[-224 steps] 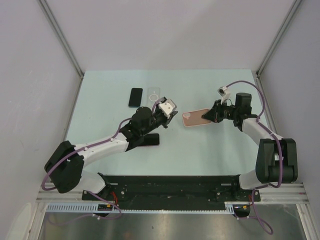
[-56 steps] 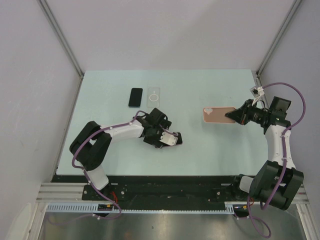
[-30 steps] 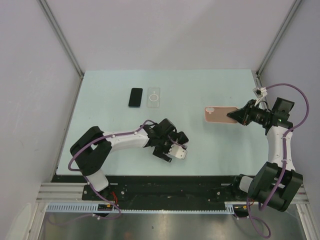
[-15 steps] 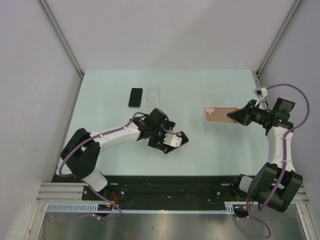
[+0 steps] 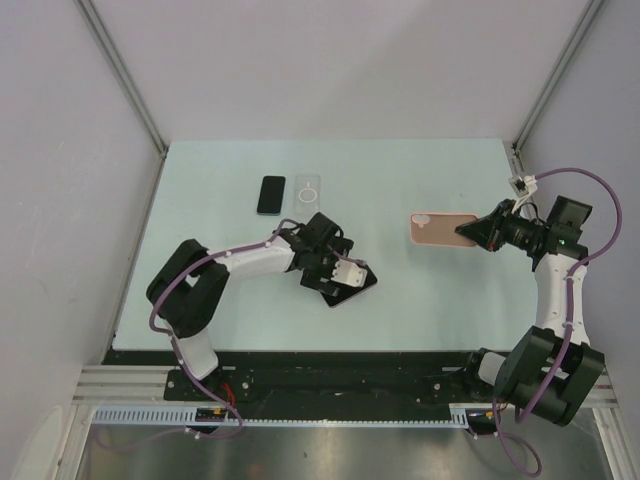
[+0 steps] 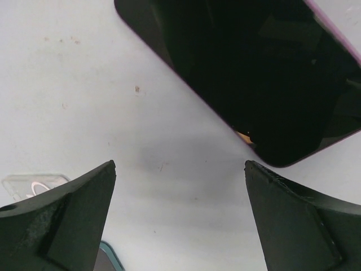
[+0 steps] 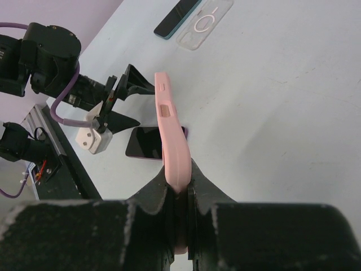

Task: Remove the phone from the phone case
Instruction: Adjust the phone at the center of the board, then place the phone case at the center of the board, then reset both arms

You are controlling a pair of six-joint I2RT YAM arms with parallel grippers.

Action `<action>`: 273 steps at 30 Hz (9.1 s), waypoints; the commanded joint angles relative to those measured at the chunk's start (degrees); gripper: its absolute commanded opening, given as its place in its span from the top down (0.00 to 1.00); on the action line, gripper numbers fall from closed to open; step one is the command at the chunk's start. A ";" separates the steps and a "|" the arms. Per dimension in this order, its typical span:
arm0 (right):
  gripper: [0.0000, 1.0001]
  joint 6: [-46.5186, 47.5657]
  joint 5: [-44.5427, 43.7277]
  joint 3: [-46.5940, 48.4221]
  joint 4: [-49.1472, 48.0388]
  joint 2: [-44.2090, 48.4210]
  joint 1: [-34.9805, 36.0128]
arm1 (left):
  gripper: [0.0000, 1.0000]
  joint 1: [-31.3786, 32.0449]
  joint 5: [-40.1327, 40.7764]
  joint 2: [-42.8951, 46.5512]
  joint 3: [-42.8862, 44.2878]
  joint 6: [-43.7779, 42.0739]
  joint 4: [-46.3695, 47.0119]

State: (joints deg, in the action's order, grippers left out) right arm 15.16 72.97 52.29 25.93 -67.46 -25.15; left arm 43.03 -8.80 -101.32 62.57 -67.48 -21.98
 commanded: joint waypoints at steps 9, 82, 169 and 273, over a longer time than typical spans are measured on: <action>1.00 0.75 2.09 1.94 0.35 1.37 -0.25 | 0.00 6.98 -5.53 2.70 -4.20 2.53 0.09; 1.00 20.15 -4.06 1.94 11.32 1.72 6.33 | 0.00 8.57 -8.43 14.57 7.92 16.85 1.50; 0.00 8.84 -12.85 0.88 -0.71 8.14 6.51 | 0.99 15.77 -6.14 -18.82 21.72 119.86 7.48; 0.00 13.15 -55.74 -6.50 -2.12 16.01 10.21 | 0.00 -31.77 8.00 51.03 -15.97 56.41 6.68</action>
State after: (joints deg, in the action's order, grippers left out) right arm 32.38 10.76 43.92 20.34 -59.75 -11.49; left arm 13.02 -4.95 -54.68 50.06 -3.22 -15.57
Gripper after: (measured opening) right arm 0.995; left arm 0.996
